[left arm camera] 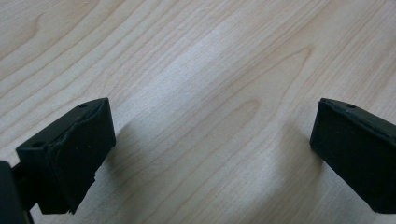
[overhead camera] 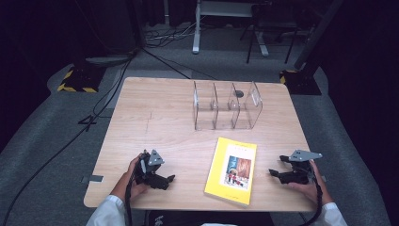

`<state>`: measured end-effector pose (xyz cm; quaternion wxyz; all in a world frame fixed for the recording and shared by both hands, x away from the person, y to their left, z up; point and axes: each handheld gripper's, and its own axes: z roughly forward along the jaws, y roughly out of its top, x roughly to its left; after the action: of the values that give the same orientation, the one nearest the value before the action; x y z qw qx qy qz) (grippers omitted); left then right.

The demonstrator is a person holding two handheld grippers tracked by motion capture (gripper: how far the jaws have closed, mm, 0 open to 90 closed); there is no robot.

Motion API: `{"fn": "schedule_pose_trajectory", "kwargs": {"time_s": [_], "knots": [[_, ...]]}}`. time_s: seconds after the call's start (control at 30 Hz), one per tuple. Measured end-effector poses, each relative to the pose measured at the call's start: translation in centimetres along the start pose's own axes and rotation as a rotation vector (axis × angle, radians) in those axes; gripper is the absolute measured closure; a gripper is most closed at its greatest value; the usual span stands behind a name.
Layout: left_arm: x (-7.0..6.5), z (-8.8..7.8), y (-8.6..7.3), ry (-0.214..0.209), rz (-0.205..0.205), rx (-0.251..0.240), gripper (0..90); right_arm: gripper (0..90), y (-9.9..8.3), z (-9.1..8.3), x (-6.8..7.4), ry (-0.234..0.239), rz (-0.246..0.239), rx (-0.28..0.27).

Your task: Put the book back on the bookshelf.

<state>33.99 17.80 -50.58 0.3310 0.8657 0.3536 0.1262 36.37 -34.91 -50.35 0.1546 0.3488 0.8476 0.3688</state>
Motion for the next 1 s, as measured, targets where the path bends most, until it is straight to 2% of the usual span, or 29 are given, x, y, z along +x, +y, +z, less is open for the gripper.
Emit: {"fn": "schedule_pose_trajectory", "kwargs": {"time_s": [0.1,0.13,0.23,0.3,0.37,0.47,0.53,0.63,0.8,0.93,1.0], "knots": [[-0.6,-0.3,-0.3,-0.040,0.033,0.010,0.4,20.0,0.2,0.0,0.5,0.025,-0.028,0.019],[-0.7,-0.3,-0.4,-0.027,0.032,0.004,0.4,19.5,0.3,0.0,0.8,0.039,-0.042,0.021],[-1.0,-0.4,-0.5,-0.032,0.027,0.002,0.3,18.1,0.6,0.2,1.5,0.059,-0.065,0.037],[-1.2,-0.3,-0.4,-0.043,0.046,0.002,0.3,16.4,1.0,0.5,2.3,0.082,-0.085,0.059],[-1.2,-0.3,-0.4,-0.047,0.049,0.004,0.3,16.4,1.2,0.6,2.5,0.089,-0.096,0.063],[-1.7,-0.2,-0.2,-0.076,0.082,0.007,0.3,15.9,1.7,0.9,3.3,0.110,-0.121,0.092],[-2.3,-0.1,0.0,-0.096,0.106,0.019,0.3,15.2,2.2,1.0,4.0,0.130,-0.142,0.132],[-3.0,0.1,0.3,-0.118,0.130,0.028,0.3,15.5,3.4,1.2,5.0,0.149,-0.179,0.232],[-3.9,0.5,0.5,-0.131,0.147,0.009,0.3,12.8,4.6,2.1,6.7,0.180,-0.224,0.294],[-4.0,0.7,0.7,-0.137,0.153,0.005,0.3,10.4,5.2,2.6,7.6,0.192,-0.252,0.330],[-4.0,0.7,0.7,-0.137,0.153,0.005,0.3,14.5,5.3,2.5,7.9,0.193,-0.262,0.342]]}}
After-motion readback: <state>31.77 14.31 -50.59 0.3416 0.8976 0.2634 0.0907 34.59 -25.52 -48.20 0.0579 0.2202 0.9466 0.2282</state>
